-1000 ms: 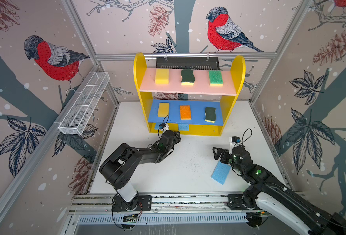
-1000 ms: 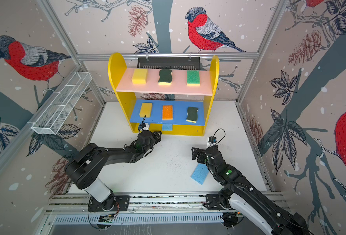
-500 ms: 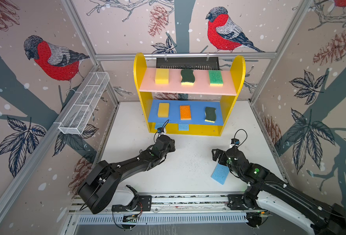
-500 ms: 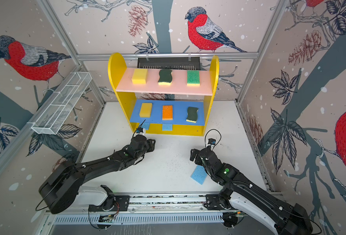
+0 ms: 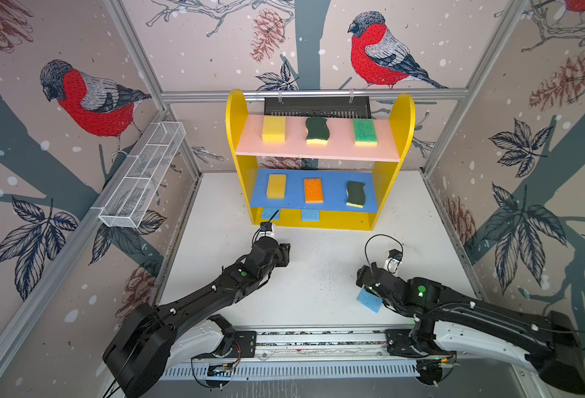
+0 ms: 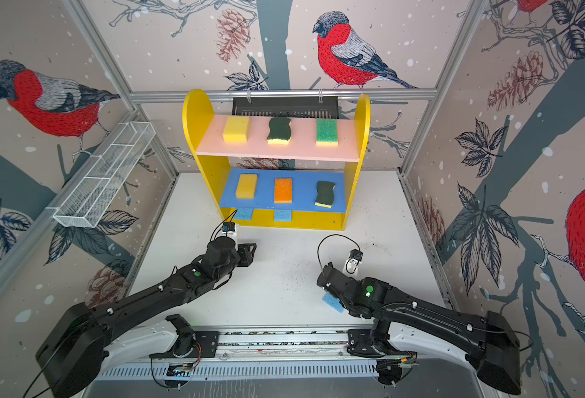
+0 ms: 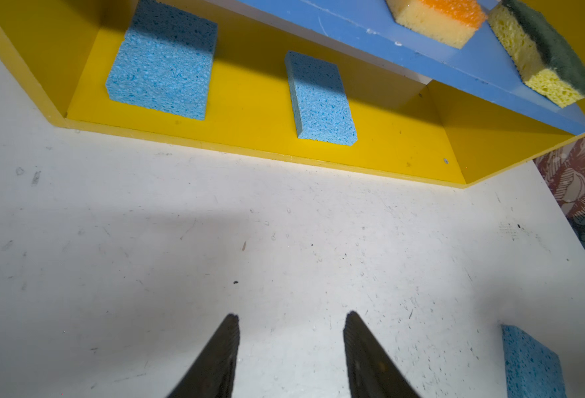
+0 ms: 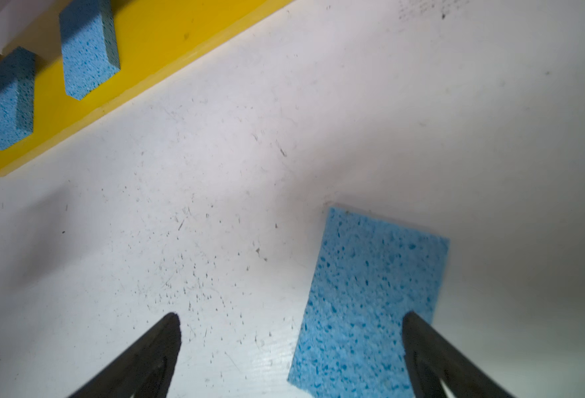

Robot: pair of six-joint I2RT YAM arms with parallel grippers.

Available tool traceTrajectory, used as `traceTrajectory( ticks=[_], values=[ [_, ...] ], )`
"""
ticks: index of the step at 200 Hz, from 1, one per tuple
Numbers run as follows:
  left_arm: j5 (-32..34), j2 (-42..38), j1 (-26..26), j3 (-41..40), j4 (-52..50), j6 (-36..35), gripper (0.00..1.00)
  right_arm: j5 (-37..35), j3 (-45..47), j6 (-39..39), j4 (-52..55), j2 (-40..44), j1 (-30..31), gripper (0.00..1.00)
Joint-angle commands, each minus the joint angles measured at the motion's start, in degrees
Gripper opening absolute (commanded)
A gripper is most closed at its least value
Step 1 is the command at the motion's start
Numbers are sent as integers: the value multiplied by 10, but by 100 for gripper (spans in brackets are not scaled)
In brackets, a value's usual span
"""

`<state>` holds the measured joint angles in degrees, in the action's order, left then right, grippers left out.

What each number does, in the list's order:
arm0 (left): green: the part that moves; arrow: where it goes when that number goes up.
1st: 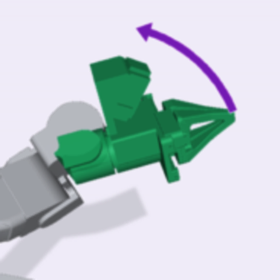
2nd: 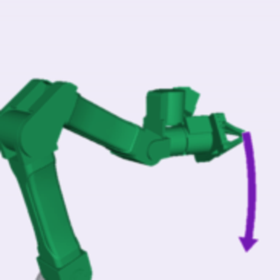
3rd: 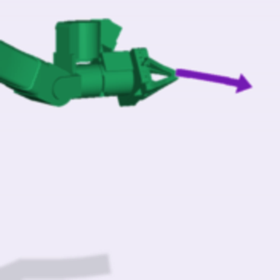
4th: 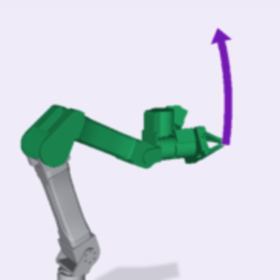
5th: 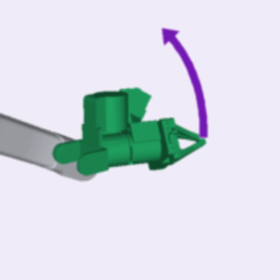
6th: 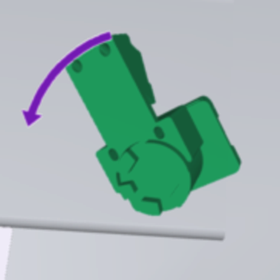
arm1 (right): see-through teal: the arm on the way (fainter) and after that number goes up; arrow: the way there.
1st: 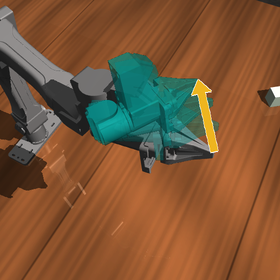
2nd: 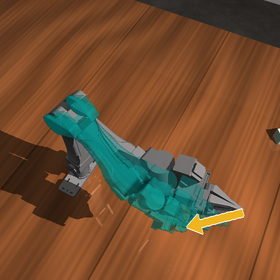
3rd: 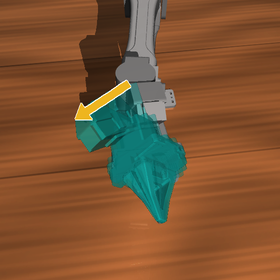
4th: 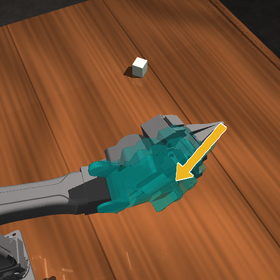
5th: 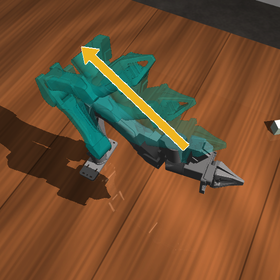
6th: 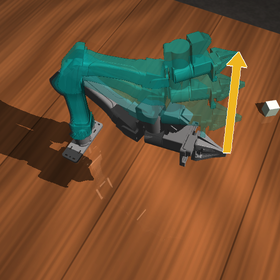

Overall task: Arrange cleaning sponges on a shelf
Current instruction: Pick up the cleaning sponge from the bottom-right of the table.

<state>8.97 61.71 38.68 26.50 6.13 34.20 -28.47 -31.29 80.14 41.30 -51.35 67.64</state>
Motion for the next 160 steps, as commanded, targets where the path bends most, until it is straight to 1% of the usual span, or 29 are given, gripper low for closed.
traceTrajectory(
  ticks=[1,15,34,49,66,84,132,160],
  values=[
    [-29,-23,0,-16,2,-11,52,-25,-23,155,107,-38,57,100],
    [-33,-44,0,-29,8,-16,54,-22,-36,207,139,-62,92,100],
    [-31,-75,0,-44,8,-23,57,3,-32,218,122,-84,110,100],
    [-34,-95,-1,-52,5,-25,59,23,-19,245,102,-92,122,100],
    [-41,-105,-4,-59,5,-29,60,25,-10,287,100,-92,144,100],
    [-57,-101,-14,-61,4,-34,61,24,-18,325,121,-99,164,100],
    [-82,-78,-28,-75,26,-26,62,34,-43,341,146,-143,172,100],
    [-93,-70,-32,-77,34,-23,62,23,-29,341,141,-138,166,100]
  ],
)
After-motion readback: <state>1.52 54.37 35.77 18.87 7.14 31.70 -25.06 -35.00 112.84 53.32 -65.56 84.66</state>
